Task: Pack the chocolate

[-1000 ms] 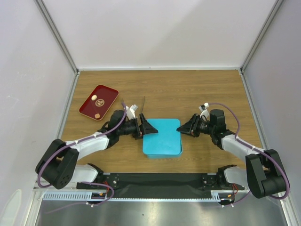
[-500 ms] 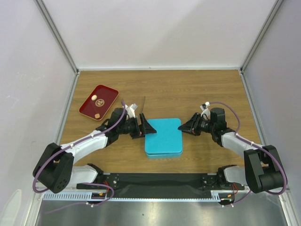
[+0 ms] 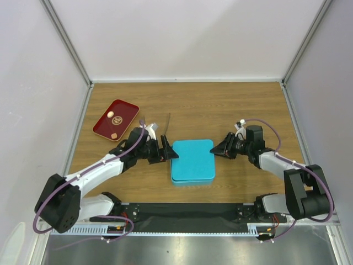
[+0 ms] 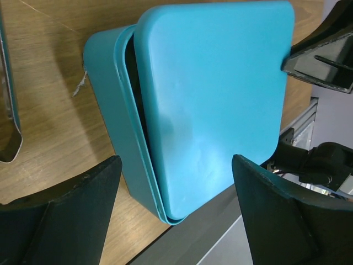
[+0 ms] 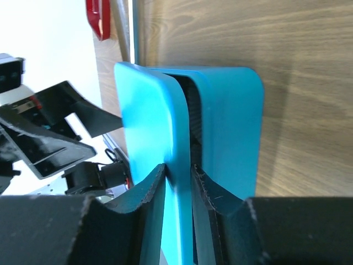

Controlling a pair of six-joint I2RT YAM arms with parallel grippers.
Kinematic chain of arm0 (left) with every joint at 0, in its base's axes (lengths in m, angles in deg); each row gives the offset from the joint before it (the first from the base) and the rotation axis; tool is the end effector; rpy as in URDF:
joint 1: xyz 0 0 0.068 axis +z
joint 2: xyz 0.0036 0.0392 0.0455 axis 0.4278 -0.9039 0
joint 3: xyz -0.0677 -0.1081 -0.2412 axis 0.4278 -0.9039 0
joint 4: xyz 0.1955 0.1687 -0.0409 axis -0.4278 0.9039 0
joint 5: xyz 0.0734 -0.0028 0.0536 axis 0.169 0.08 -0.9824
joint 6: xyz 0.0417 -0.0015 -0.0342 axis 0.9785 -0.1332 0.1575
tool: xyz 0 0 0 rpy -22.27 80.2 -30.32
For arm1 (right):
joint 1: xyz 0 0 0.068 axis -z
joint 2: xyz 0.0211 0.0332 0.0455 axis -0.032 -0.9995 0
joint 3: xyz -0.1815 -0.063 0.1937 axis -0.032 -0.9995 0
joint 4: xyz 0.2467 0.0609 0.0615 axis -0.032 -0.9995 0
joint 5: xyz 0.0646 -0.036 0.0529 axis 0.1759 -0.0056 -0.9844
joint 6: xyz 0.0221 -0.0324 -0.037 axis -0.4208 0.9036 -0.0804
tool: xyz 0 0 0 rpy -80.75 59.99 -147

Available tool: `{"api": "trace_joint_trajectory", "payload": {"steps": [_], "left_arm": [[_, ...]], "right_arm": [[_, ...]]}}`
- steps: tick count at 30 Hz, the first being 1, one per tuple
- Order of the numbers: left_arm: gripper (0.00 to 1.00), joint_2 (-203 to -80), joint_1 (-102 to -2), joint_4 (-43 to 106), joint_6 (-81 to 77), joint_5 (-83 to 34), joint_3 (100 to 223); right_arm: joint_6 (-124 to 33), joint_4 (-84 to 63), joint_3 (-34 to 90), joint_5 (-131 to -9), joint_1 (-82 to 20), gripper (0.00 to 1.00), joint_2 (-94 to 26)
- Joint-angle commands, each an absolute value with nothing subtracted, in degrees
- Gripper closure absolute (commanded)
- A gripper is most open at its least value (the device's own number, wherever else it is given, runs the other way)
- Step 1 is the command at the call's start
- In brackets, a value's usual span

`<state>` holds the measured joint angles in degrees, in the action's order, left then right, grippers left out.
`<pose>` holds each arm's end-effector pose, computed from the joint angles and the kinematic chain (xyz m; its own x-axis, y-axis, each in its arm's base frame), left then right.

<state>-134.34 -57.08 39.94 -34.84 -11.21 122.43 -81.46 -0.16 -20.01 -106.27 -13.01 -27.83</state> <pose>0.1960 -0.1365 0.1971 -0.9057 -0.2061 -0.3703 0.1257 0.7039 -0.6991 0.2312 0.0706 0.1672 -0.8991 0.3247 -0.2935 -0.0859 0.5266 0.8458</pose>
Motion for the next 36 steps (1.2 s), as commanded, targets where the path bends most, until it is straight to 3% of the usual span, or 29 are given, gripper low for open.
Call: {"api": "trace_joint_trajectory", "payload": {"steps": [1, 11, 18, 36], "left_arm": [[0.14, -131.6, -57.5, 41.2, -32.0, -13.4, 125.5], [0.18, -132.9, -57.6, 37.2, -29.0, -8.3, 125.5], [0.22, -133.9, -57.5, 36.7, -28.7, -8.1, 125.7], [0.27, -134.5, -57.8, 38.8, -27.2, -9.9, 126.7]], "right_arm": [[-79.2, -0.6, -18.1, -105.4, -12.9, 0.70, -29.6], [-75.4, -3.9, -15.7, -103.3, -12.9, 0.60, -32.3], [-73.9, -4.7, -15.3, -103.2, -12.9, 0.69, -32.3], [-75.5, -5.0, -13.4, -100.8, -16.4, 0.71, -33.3]]}}
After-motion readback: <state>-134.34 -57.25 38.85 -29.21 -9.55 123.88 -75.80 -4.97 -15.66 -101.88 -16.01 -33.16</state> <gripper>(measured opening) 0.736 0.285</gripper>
